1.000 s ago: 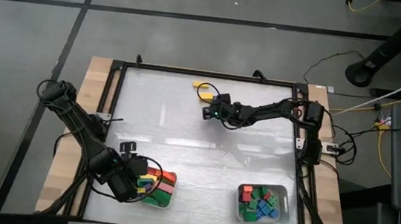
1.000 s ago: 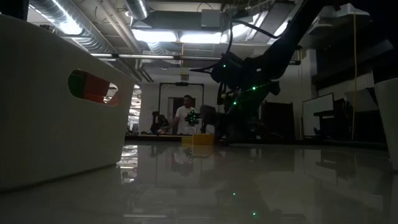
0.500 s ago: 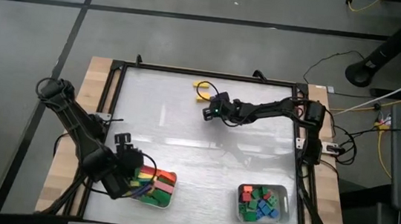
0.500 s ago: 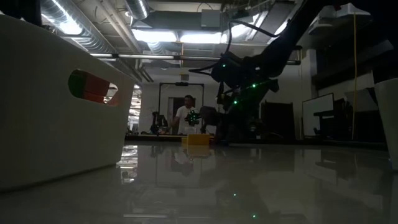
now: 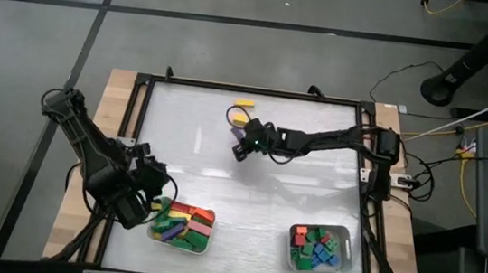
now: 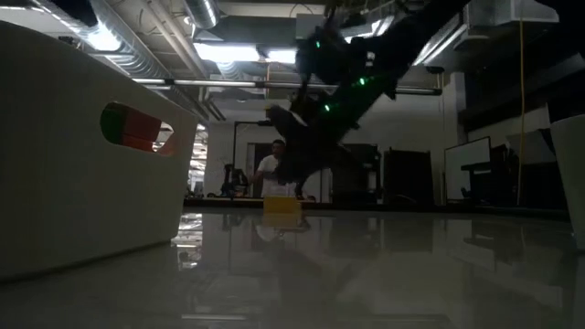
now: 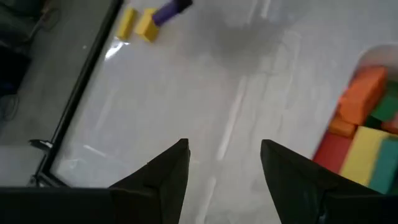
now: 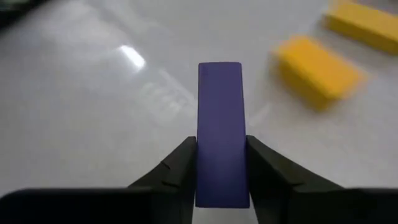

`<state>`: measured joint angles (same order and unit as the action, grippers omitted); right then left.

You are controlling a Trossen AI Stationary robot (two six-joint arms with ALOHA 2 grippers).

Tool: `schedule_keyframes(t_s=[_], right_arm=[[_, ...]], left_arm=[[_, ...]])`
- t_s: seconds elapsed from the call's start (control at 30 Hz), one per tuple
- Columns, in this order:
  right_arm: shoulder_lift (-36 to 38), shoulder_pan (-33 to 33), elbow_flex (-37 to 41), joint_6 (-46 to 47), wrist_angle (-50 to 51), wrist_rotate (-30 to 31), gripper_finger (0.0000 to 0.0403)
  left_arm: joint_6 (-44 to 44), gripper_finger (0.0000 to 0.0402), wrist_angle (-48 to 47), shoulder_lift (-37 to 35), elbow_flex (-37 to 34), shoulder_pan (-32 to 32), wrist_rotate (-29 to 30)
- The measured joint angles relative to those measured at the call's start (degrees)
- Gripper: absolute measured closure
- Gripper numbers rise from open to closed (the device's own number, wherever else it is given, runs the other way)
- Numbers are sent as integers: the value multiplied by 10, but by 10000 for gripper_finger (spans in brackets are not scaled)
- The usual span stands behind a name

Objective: Sort blocks by size
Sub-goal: Put the rectangular violet block into the white bin

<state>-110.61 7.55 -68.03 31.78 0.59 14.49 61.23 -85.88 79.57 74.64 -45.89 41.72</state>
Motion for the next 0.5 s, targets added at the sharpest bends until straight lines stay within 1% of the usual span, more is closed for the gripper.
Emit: schedule_keyframes(t_s=[0.1, 0.2, 0.33, 0.5], right_arm=[[0, -36, -27, -21, -10, -27, 283], [0, -74, -45, -41, -26, -47, 286], [0, -125, -50, -68, -90, -52, 292], [-3, -183, -51, -84, -141, -54, 286]], left_arm=[[23, 215, -11, -23, -21, 1, 19], [55, 215, -10, -48, -49, 1, 32], [107, 215, -6, -78, -89, 1, 53], [150, 215, -5, -88, -136, 2, 61]])
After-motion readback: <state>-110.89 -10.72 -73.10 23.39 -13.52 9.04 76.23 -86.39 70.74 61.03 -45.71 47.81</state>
